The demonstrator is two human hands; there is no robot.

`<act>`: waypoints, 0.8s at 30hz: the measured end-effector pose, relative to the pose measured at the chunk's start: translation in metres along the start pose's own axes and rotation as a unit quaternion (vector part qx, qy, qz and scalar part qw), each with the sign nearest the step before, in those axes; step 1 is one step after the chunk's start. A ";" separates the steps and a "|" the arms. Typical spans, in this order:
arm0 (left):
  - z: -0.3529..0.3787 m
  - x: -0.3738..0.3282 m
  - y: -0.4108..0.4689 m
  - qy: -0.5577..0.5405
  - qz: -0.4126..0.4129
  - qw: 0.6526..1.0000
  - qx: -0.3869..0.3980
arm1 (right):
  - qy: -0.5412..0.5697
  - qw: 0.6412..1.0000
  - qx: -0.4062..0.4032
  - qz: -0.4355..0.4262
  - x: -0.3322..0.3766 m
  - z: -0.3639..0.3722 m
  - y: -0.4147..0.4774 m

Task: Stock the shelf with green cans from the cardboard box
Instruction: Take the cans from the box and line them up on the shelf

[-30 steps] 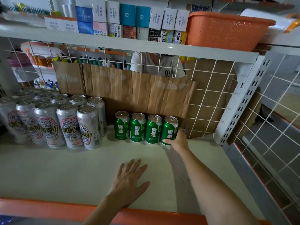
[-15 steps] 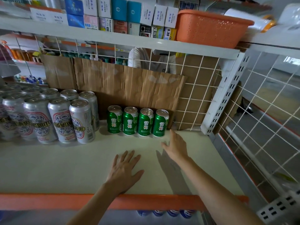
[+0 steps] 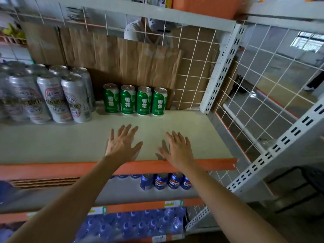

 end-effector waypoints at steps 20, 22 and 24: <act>0.023 -0.012 -0.260 0.024 -0.194 0.981 0.002 | 0.012 0.979 0.091 -0.185 0.034 0.052 -0.157; 0.033 0.005 -0.293 0.014 -0.230 0.973 0.017 | 0.004 0.973 0.120 -0.199 0.045 0.074 -0.169; 0.037 0.023 -0.326 0.012 -0.261 0.965 0.025 | -0.030 0.966 0.156 -0.205 0.057 0.099 -0.180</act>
Point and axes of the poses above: each hand's wrist, its own y-axis towards the middle knuckle, its own z-axis out of the palm, x = y × z, the point moved 10 cm from there along y, towards the middle knuckle, and after that the axes turned 14 degrees about y, right-handed, at the moved point
